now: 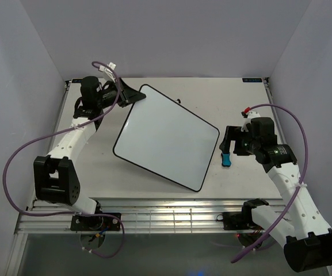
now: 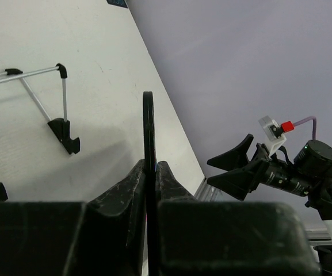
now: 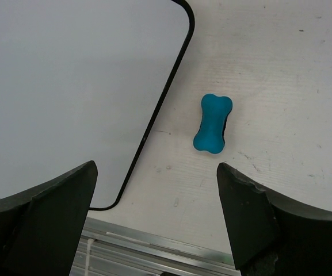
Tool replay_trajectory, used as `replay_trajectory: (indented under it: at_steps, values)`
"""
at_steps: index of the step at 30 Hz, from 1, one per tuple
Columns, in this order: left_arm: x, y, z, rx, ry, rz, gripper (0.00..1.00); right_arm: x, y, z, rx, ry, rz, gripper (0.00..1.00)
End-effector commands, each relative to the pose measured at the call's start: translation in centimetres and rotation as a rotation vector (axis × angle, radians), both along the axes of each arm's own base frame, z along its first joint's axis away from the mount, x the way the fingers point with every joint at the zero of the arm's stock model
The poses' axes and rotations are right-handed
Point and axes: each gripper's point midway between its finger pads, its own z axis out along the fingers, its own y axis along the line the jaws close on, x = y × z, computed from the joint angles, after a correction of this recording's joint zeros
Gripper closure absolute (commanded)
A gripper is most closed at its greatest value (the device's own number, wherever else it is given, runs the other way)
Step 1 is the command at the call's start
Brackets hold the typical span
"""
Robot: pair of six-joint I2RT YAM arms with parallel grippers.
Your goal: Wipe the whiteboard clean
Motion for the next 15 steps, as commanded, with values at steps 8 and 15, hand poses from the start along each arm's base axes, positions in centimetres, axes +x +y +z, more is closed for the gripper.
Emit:
replay_trajectory:
  at_steps: [8, 15]
  values:
    - [4.6, -3.6, 5.5, -0.045, -0.168, -0.033, 1.0, 0.2, 0.3, 3.7, 0.024, -0.13, 0.043, 0.1]
    - [5.0, -5.7, 7.8, -0.113, -0.2, -0.094, 1.0, -0.1, 0.2, 4.1, 0.017, -0.139, 0.047, 0.1]
